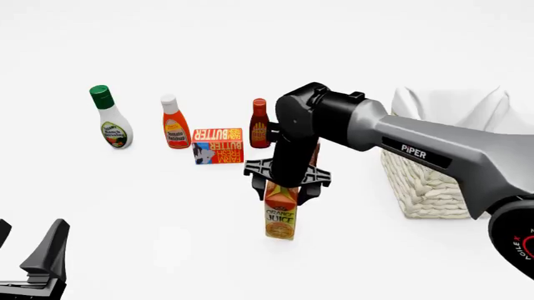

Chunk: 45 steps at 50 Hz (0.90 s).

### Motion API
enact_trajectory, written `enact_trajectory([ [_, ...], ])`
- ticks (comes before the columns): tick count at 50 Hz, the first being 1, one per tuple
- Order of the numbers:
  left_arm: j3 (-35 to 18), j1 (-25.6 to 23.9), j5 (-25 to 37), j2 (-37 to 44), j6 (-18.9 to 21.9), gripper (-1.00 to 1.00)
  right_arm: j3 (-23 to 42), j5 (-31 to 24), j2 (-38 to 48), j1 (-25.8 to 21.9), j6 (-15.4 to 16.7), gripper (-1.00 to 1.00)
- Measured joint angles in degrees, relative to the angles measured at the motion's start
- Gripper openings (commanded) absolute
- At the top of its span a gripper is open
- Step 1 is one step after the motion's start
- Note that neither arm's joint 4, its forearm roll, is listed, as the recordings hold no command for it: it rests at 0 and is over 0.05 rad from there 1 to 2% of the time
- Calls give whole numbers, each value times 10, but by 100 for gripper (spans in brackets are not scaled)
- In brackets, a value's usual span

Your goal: Pick the orange juice and place it in the basket.

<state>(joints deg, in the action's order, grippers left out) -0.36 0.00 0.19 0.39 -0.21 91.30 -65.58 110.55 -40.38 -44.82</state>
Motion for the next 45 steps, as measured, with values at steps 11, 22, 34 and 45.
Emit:
enact_trajectory([
  [11,0,0,0,0,0,100,29,-27,-2,1,7,-100],
  [22,0,0,0,0,0,100,38,-38,-14,-3,10,-100],
  [34,0,0,0,0,0,100,39,-42,-40,-6,21,-100],
  [45,0,0,0,0,0,100,42,-43,-60,-12,28,-100],
])
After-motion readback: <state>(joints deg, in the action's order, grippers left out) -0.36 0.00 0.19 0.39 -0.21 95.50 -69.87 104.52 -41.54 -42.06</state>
